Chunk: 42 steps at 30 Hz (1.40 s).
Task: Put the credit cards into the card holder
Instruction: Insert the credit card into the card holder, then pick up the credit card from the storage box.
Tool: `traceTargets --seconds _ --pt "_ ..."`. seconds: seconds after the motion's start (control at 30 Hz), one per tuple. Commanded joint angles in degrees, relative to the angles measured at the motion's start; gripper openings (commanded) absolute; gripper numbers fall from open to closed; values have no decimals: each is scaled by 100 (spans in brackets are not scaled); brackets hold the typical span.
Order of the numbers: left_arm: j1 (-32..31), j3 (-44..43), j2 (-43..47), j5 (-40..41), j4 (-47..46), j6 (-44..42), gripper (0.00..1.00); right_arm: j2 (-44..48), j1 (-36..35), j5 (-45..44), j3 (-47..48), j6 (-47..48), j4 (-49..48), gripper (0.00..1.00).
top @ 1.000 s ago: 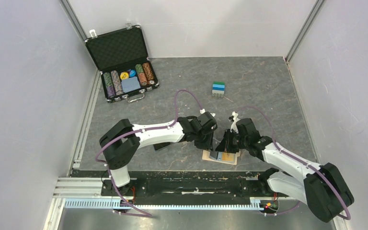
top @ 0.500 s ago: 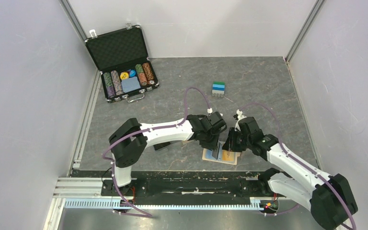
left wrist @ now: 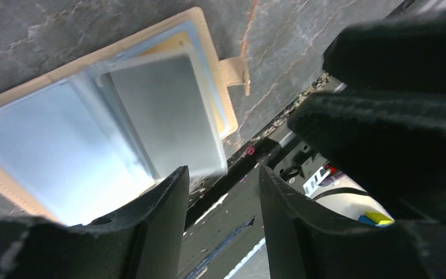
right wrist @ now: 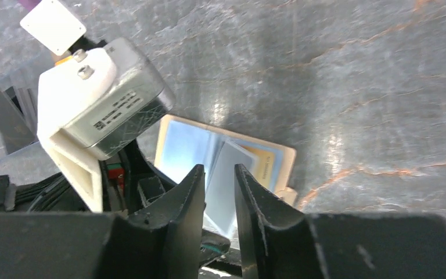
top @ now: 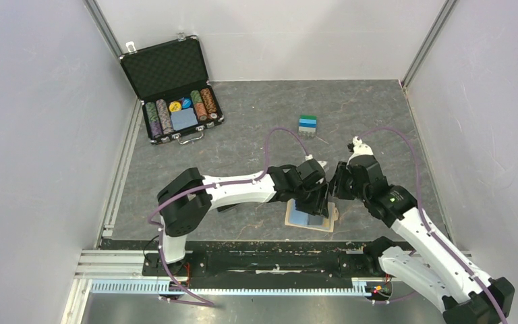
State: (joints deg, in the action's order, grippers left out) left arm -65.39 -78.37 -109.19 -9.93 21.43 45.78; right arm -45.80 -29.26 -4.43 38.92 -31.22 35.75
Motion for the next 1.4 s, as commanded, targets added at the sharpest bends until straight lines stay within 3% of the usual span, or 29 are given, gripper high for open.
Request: traceTargets --seconds 0.0,0.43,0.67,0.87,1.0,1.13,1.23,1.37 --pt "-34 248 162 -354 -955 348 57 8 -3 -370 307 129 284 29" --pt "814 1603 1391 -559 -1273 329 60 -617 1 889 284 292 -445 35" --pt "1999 2734 2841 -1014 -1072 243 61 -1136 -110 1766 350 146 -1276 38" --pt "3189 3038 4266 -1106 220 -339 60 -1754 -525 2318 607 68 -2237 44" --pt "3748 2873 4877 -605 1308 -838 58 -2407 -1042 2481 954 88 -2798 48" --pt "3805 2503 5007 485 2380 -1167 52 -3079 -1462 2723 1228 0 -3483 50" --pt "3805 2352 4938 953 2737 -1363 47 -3667 -1673 3001 1458 -147 -4036 50" --pt "3805 2296 4789 1266 2903 -1486 32 -4386 -1834 3318 1694 -410 -4683 50"
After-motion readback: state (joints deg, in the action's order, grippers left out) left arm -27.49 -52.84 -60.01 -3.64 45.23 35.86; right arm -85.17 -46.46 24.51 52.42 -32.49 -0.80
